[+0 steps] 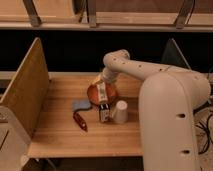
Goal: Place the ceramic cup over the eraser
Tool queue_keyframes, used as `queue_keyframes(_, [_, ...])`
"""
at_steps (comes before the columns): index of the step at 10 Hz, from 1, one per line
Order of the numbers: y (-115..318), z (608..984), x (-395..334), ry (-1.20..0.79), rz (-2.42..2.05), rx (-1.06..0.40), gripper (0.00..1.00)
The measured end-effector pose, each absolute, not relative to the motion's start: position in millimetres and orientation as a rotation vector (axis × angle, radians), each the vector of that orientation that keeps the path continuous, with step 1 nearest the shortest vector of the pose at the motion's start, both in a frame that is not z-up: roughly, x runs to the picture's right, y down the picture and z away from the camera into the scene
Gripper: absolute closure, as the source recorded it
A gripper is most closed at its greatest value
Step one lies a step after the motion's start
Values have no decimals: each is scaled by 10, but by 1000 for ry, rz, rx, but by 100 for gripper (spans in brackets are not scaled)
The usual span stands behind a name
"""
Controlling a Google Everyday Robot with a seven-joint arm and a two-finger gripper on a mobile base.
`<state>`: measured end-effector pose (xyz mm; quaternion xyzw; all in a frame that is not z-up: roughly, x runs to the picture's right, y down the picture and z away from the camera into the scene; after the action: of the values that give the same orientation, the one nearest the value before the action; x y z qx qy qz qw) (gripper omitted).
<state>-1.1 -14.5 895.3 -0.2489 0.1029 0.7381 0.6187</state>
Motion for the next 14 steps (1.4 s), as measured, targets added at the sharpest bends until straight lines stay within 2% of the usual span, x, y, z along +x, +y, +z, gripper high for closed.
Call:
queue_keyframes(10, [-149, 8948, -5, 235, 1691, -567, 20])
queue_keyframes(14, [-129, 8908, 430, 310, 1569, -448, 20])
